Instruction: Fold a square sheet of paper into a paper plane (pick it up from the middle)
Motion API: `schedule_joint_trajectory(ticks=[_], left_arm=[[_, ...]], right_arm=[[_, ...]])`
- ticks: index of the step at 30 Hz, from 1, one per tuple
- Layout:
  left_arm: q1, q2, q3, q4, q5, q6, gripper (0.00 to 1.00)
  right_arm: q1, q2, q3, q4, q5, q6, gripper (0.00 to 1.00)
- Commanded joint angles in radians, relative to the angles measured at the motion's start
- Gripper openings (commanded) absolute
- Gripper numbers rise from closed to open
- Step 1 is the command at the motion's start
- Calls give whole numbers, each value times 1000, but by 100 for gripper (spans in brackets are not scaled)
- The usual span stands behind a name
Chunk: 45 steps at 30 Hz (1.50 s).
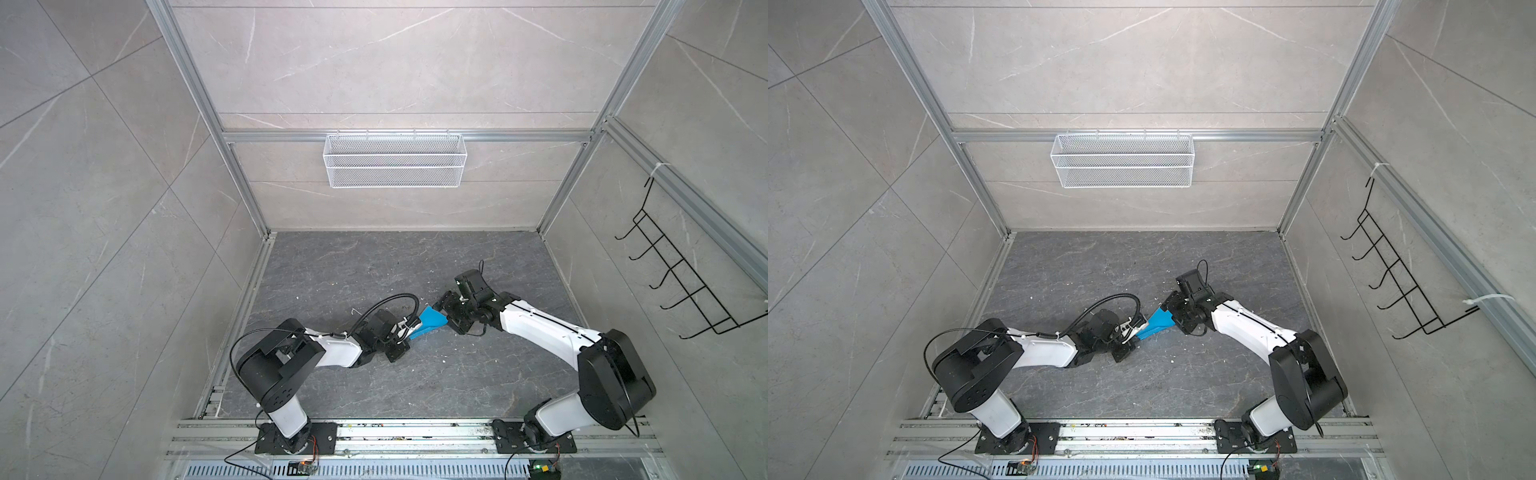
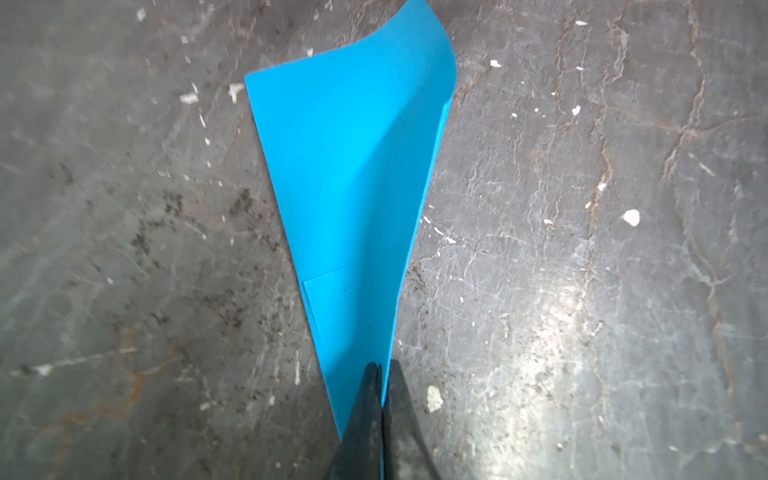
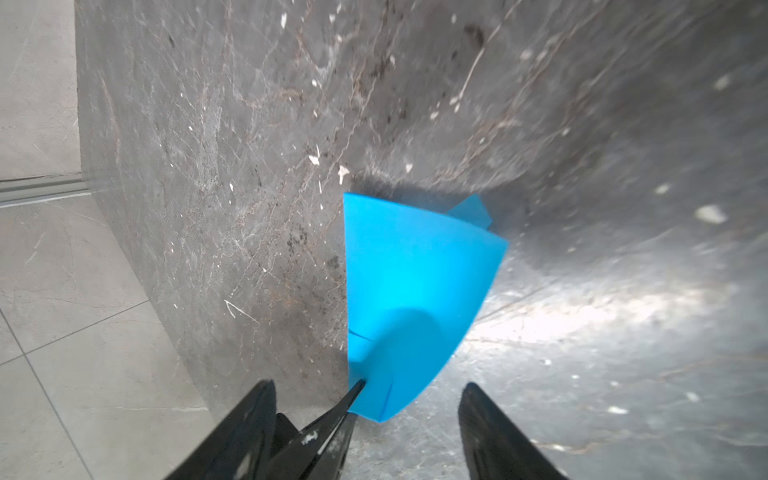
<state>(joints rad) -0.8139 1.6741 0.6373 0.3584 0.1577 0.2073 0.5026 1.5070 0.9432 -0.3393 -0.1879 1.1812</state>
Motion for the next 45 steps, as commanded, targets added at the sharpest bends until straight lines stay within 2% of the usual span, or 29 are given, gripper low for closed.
schedule_joint_trajectory(ticks=[1, 8, 18, 27, 32, 34, 39, 45], left_arm=[[-2, -14, 54, -91, 38, -109, 0], [-1, 9, 97, -170, 89, -205, 0], [2, 58, 102, -168, 103, -262, 0], [10, 79, 108, -188, 107, -323, 0], [42, 84, 71, -146, 144, -429, 0], [63, 85, 49, -111, 176, -478, 0], [84, 97, 22, -55, 207, -566, 0], [87, 118, 24, -47, 213, -607, 0]], right_arm=[[-9, -33, -29, -16, 41, -80, 73], [-12, -57, -49, -21, 47, -99, 73], [-15, -69, -69, -21, 39, -99, 73], [-14, -45, -83, 35, -39, -155, 72], [-15, -76, -193, 261, -118, -309, 66], [-15, -70, -238, 376, -189, -353, 64], [-10, 6, -320, 671, -351, -331, 56], [23, 105, -321, 792, -380, -320, 50]])
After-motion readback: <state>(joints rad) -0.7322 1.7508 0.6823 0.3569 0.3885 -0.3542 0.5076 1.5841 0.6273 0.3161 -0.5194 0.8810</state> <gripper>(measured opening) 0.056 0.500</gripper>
